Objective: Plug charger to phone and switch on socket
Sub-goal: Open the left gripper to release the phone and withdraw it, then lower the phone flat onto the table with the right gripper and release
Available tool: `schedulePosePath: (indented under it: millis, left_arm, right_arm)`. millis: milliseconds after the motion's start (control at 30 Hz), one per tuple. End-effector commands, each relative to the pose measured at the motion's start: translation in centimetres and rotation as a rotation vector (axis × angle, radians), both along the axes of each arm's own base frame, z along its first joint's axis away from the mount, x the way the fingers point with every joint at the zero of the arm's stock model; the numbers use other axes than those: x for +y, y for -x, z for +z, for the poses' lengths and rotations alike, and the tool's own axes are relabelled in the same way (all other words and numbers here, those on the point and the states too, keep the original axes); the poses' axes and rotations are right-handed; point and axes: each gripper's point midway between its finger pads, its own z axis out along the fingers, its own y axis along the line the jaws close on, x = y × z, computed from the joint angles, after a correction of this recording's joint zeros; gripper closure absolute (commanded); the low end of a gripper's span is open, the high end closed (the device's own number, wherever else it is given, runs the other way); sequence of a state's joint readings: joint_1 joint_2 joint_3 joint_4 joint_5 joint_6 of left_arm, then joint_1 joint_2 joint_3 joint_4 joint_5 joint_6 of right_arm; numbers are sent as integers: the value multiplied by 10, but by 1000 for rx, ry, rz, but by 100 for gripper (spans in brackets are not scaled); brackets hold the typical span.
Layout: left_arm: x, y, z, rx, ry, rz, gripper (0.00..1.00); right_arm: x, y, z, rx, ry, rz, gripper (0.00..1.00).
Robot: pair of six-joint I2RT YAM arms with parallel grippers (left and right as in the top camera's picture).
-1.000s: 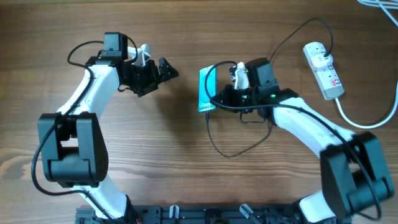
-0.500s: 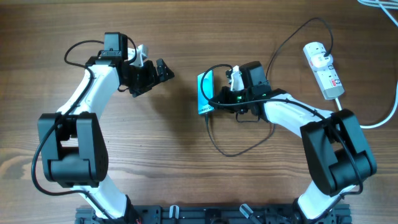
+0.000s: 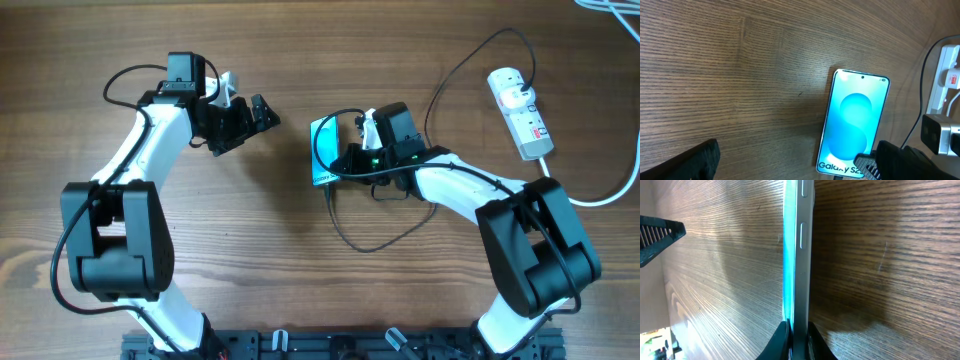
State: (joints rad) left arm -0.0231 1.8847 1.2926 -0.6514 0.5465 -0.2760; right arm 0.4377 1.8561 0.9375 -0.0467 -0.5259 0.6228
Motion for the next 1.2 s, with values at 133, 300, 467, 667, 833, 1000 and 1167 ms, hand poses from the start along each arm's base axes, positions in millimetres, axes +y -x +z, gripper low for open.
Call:
schedulePosePath:
  millis: [133,300,467,667,833,1000,1167]
  left_arm:
    - [4,-5,13,-36,-6,11,0]
    - [4,-5,13,-37,-6,11,0]
    - [4,-5,13,-37,-6,11,0]
    - [4,-5,13,-36,-6,11,0]
    - [4,-5,13,-36,-6,11,0]
    - [4,-5,13,-36,-6,11,0]
    - [4,-5,13,-36,-6,11,0]
  right_arm:
    - [-13,-6,-16,-20,102,-40,88]
    - [-14,-6,-16,-18,103,-40,83]
    - [-17,-8,-19,-25,123,-56,80]
    - [-17,-11,-38,17,124,-99,80]
    - [-15,-11,-39,21,113,-95,80]
    - [-16,-10,-39,37,110,-112,80]
    - [-14,-9,-39,41,102,-105,76]
